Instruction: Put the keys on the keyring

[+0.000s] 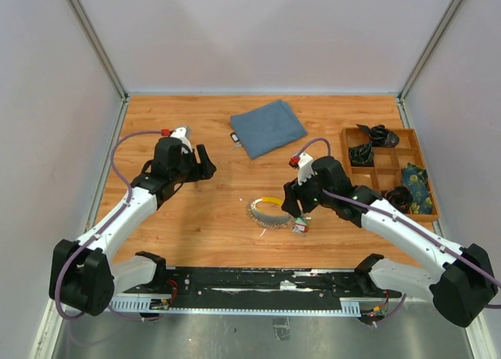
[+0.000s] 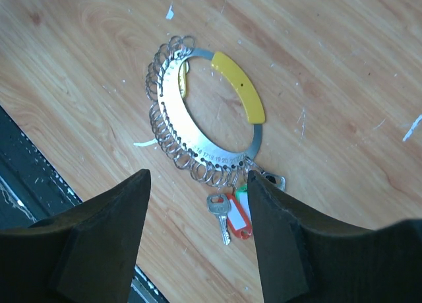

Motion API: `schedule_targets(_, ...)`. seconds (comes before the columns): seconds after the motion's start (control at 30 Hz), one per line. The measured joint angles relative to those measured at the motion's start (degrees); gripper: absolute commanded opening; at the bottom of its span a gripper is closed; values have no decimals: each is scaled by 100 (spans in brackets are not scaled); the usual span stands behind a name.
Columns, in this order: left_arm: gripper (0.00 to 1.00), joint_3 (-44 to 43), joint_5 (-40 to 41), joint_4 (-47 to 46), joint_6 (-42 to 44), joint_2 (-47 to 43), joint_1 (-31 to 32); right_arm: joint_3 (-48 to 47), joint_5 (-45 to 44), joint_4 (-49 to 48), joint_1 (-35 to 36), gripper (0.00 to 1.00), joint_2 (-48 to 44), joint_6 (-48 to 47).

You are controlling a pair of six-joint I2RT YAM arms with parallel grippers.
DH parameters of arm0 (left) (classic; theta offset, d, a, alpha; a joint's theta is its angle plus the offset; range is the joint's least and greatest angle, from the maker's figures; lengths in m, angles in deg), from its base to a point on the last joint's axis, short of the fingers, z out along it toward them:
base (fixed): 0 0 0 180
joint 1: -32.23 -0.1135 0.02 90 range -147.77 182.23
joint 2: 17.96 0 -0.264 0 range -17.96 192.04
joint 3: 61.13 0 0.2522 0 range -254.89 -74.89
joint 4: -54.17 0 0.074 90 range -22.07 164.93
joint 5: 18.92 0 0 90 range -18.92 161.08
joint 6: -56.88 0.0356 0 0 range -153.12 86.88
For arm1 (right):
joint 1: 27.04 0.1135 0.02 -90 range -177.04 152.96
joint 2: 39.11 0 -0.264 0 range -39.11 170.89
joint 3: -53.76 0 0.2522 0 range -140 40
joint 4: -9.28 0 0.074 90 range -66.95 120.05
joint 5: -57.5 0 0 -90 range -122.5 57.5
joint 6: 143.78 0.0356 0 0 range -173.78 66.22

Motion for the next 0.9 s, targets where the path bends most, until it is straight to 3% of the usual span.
schedule_targets(0.2, 74, 699, -439, -577, -168, 74, 619, 155, -7, 205, 0, 62, -122, 55)
schedule_targets(0.4, 70, 791, -1003, -1296, -127, 800, 1250, 229, 15, 293, 0, 62, -90, 59)
schedule_targets(0.7, 61, 800, -1574, -1803, 101, 1670, 1357, 229, 105, 302, -2, 61, -33, 57)
schedule_targets(0.9, 61, 846, -1923, -2090, 282, 2026, 1357, 229, 190, 302, -4, 61, 39, 57)
